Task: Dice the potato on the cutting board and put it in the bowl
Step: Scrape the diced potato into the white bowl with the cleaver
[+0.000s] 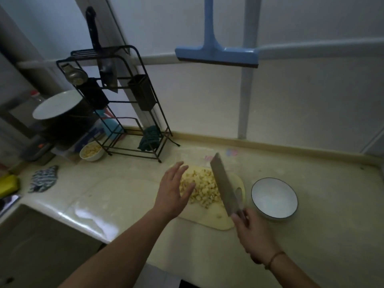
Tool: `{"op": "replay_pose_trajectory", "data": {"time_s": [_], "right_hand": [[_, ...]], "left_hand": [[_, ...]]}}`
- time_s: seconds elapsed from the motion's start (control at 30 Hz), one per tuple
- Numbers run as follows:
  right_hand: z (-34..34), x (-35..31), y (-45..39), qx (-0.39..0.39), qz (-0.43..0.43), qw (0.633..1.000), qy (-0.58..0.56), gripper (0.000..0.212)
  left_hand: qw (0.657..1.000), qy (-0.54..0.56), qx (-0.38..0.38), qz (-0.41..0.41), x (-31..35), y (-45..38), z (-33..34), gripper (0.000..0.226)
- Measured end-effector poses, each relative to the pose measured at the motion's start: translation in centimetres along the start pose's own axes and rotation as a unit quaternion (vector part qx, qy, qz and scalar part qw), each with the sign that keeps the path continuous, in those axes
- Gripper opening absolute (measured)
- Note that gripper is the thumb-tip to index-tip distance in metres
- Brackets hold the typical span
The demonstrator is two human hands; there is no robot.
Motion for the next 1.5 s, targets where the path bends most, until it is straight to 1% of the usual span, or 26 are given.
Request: {"op": "replay_pose_trajectory", "data": {"time_s": [0.03, 0.1, 0.17, 0.23, 0.33, 0.5, 0.63, 0.7, 0.8, 0.9, 1.13, 1.3, 1.43, 1.5], "right_hand": [[-0.5, 0.9, 0.2, 0.029, 0.017, 0.999, -0.025, 0.027], [-0.9, 2.4, 0.7, 0.067, 0.05, 0.996, -0.033, 0.033], [-1.2, 2.7, 1.3, 0.102, 0.075, 0.992, -0.024, 0.032], [-1.4, 2.6, 1.9, 0.128, 0.088, 0.988, 0.0, 0.027], [-1.0, 2.4, 2.5, 0.134, 0.103, 0.984, 0.057, 0.024], [-0.3, 3.1, 3.2, 0.157, 0.158, 0.972, 0.077, 0.025], [0.1, 3.4, 3.6, 0.186, 0.165, 0.966, 0.074, 0.024], [0.3, 3.7, 3.6, 0.196, 0.161, 0.964, 0.074, 0.025], [0.5, 4.2, 3.5, 0.208, 0.157, 0.962, 0.077, 0.024], [0.7, 4.6, 3.7, 0.219, 0.151, 0.962, 0.065, 0.028], [1.7, 5.9, 3.6, 0.212, 0.142, 0.966, 0.033, 0.033], [2.4, 6.5, 3.7, 0.228, 0.14, 0.964, 0.004, 0.034], [3.5, 7.1, 3.4, 0.214, 0.147, 0.965, -0.049, 0.036], [3.8, 7.2, 3.2, 0.203, 0.151, 0.964, -0.076, 0.036]], "left_hand": [[0.997, -0.033, -0.062, 0.023, 0.2, -0.1, 1.6, 0.062], [0.975, -0.109, -0.178, 0.079, 0.8, 0.1, 5.1, 0.07], [0.953, -0.146, -0.241, 0.109, 1.5, -0.2, 7.8, 0.073], [0.938, -0.166, -0.275, 0.129, 2.5, -0.7, 9.9, 0.076], [0.911, -0.189, -0.322, 0.173, 4.0, -1.5, 13.1, 0.081], [0.889, -0.195, -0.355, 0.215, 4.9, -2.1, 16.8, 0.077], [0.879, -0.197, -0.36, 0.242, 5.2, -1.8, 18.3, 0.074], [0.887, -0.18, -0.346, 0.245, 5.0, -1.8, 18.5, 0.072], [0.905, -0.157, -0.306, 0.251, 4.8, -1.9, 18.3, 0.069], [0.914, -0.146, -0.289, 0.245, 4.7, -2.2, 18.1, 0.063], [0.935, -0.096, -0.239, 0.245, 4.3, -2.5, 17.1, 0.055], [0.94, -0.057, -0.215, 0.26, 3.7, -2.3, 16.9, 0.05], [0.943, -0.042, -0.208, 0.256, 3.5, -2.3, 16.5, 0.054], [0.945, -0.072, -0.221, 0.229, 2.9, -2.3, 16.5, 0.059]]}}
Point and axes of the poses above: each hand's wrist, its own y-axis away from the middle knuckle, its own z-axis out of the palm, x = y × z, the point moved 10 cm from there along -y, towards the middle knuckle, and after that the axes turned 6 degrees about -z, right-handed, at the moved point
